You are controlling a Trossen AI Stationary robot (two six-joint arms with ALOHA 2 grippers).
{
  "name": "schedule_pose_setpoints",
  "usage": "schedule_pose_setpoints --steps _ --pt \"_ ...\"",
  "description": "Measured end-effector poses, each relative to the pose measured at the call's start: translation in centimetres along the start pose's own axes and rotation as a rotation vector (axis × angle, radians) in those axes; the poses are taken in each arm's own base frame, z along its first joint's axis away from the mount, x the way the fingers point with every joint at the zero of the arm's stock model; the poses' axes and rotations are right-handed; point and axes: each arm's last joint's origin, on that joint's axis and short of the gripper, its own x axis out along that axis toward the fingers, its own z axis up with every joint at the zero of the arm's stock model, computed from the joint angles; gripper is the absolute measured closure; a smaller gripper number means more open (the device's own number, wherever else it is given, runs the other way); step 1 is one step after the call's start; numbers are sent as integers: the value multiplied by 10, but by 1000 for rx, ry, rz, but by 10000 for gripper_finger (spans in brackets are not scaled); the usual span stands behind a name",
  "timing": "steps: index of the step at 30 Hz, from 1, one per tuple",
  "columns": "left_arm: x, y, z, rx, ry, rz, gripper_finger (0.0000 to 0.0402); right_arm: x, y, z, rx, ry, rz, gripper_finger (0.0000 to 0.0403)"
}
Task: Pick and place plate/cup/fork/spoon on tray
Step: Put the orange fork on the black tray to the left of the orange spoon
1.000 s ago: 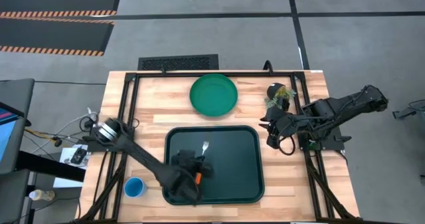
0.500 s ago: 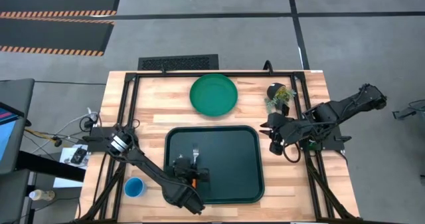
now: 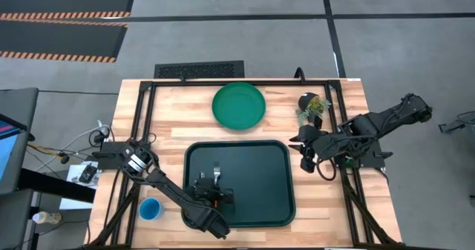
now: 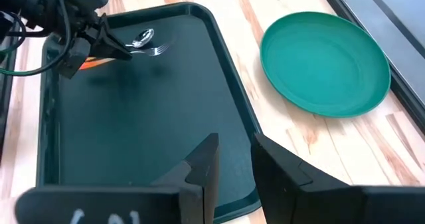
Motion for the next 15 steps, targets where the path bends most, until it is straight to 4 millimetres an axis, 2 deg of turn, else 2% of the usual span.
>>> schedule_pose_setpoints --steps 6,15 --pt "8 1 -10 4 24 29 391 0 0 0 -3 1 0 290" --pt "11 2 -14 19 39 49 389 0 0 0 -4 2 -1 290"
